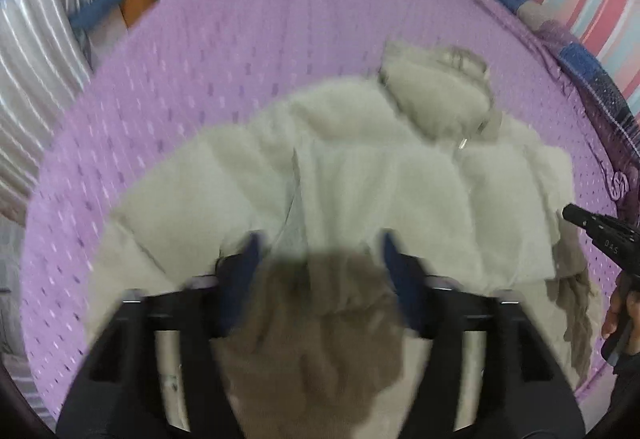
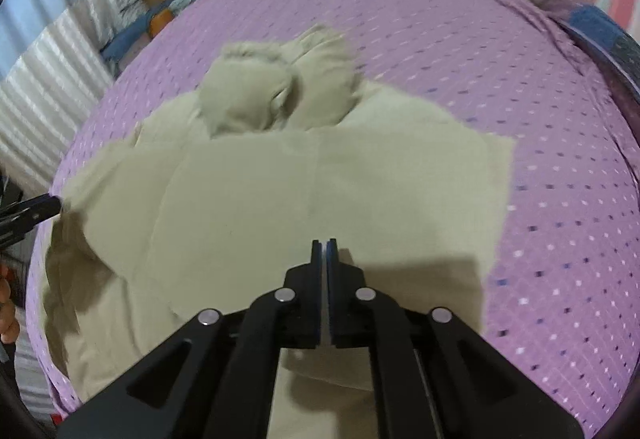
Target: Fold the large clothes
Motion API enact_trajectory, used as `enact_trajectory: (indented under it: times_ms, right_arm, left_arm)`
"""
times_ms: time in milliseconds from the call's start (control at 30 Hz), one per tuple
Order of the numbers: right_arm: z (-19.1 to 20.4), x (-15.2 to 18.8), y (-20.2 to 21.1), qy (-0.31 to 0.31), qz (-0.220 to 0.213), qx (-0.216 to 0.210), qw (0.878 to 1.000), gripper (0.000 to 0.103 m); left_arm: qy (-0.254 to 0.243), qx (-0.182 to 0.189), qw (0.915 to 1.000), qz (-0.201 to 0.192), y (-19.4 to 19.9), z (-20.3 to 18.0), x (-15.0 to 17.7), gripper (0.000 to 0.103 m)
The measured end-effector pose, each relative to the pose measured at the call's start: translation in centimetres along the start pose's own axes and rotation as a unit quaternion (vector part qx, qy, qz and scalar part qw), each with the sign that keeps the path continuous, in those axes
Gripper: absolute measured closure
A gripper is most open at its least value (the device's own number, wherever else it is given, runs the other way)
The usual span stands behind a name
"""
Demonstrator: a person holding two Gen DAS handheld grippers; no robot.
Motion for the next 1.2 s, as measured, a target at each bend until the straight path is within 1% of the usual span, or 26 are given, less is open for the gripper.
enact_trajectory:
  times_ms: [67,133,167,200,233,267,300,367,467,567,667,767,833,867,900,933,967,1000,1033,1067,1100,1167,1200]
  right_arm:
    - [-1.6,-0.5,0.6,-0.024,-0.010,0.000,1.000,0.099]
    - [-2.7,-0.7,0.5,-0.041,-0.012,-0.001,0.999,0.099]
    - [-3.1,-0.6,0.2,-0.046,-0.010,-0.002,0.999,0.099]
    - [-3.3,-0.3,-0.2,-0.047,-0.007,-0.003,0.999,0.099]
    - [-3.2,0.1,-0.8,-0.046,-0.005,-0.002,0.999,0.099]
    - [-3.3,0.8,-1.5,-0.043,-0.003,-0.001,0.999,0.099]
    - [-3.6,1.3,-1.9,-0.042,0.000,-0.001,0.999,0.099]
    - [-3.5,2.2,-3.3,-0.033,0.007,0.008,0.999,0.099]
    - [-3.1,2.7,-4.7,-0.004,0.013,0.034,0.999,0.100]
    - [-2.8,2.5,-6.7,0.012,0.025,0.056,0.998,0.101]
    - [-3.1,1.9,-7.6,-0.003,0.034,0.057,0.998,0.101]
    - [-3.3,1.8,-6.5,-0.012,0.032,0.049,0.998,0.101]
    - [-3.2,2.2,-5.2,-0.010,0.023,0.041,0.999,0.097]
    - [-3.0,2.6,-4.2,-0.009,0.018,0.034,0.999,0.082]
    - [-2.8,2.9,-3.6,-0.008,0.014,0.031,0.999,0.059]
    - [-2.4,3.2,-2.8,-0.002,0.006,0.029,1.000,0.049]
    - [-1.7,3.6,-1.6,0.011,-0.009,0.028,1.000,0.039]
    - [-1.0,4.1,-0.6,0.023,-0.021,0.029,0.999,0.036]
    - [-0.4,4.5,0.2,0.035,-0.029,0.032,0.998,0.035]
    - [0.5,5.1,0.9,0.051,-0.033,0.033,0.998,0.035]
    - [1.2,5.6,1.4,0.065,-0.037,0.036,0.997,0.035]
    - [2.4,6.6,2.1,0.089,-0.049,0.043,0.994,0.035]
    - [2.9,6.9,2.3,0.099,-0.055,0.048,0.992,0.035]
  left_arm:
    - [-0.008,0.006,0.9998,-0.015,0.8,-0.9,-0.9,0.021]
    - [-0.013,0.023,0.9996,-0.011,0.3,-1.9,-1.3,0.023]
    - [-0.015,0.027,0.9995,-0.006,-0.4,-2.5,-1.3,0.035]
    - [-0.018,0.031,0.9994,0.005,-1.4,-3.2,-1.3,0.058]
    - [-0.020,0.031,0.9991,0.022,-2.8,-3.9,-1.3,0.072]
    - [-0.019,0.031,0.9981,0.050,-4.7,-4.1,-1.0,0.099]
    - [-0.016,0.029,0.9968,0.073,-6.3,-4.3,-0.5,0.103]
    - [-0.011,0.028,0.9957,0.087,-8.3,-4.6,0.2,0.103]
    - [0.005,0.039,0.9938,0.104,-10.5,-4.4,0.5,0.103]
    - [-0.010,0.028,0.9928,0.116,-12.4,-4.9,0.3,0.103]
    - [-0.004,0.023,0.9927,0.118,-12.6,-4.8,0.1,0.103]
    - [-0.004,0.021,0.9938,0.109,-11.4,-4.7,0.4,0.103]
    - [-0.003,0.027,0.9946,0.100,-9.9,-4.4,1.2,0.096]
    - [-0.003,0.027,0.9952,0.094,-8.7,-4.2,1.7,0.078]
    - [-0.003,0.026,0.9959,0.087,-7.6,-3.9,2.1,0.055]
    - [-0.001,0.035,0.9968,0.071,-6.1,-3.6,2.7,0.046]
    - [-0.001,0.035,0.9976,0.059,-4.8,-3.4,3.2,0.037]
    - [-0.003,0.030,0.9984,0.048,-3.6,-3.0,3.8,0.035]
    - [-0.007,0.027,0.9988,0.040,-2.4,-2.6,4.5,0.033]
    - [-0.008,0.015,0.9993,0.033,-0.9,-1.8,5.5,0.026]
    - [-0.007,0.006,0.9996,0.027,0.1,-1.1,6.2,0.022]
    - [0.002,-0.009,0.9999,0.013,2.6,1.6,8.8,0.020]
    - [0.011,-0.014,0.9998,0.011,3.1,2.9,8.9,0.020]
Point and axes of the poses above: each gripper's, at about its wrist camera, not at the fingertips, and y roughly against the way its jaws point, z to its left, x to its underside, the point moved 1 cm from there along -y, roughly the way its jaws point, and after that the axes turned 9 degrees about -y, right-handed, at the moved point
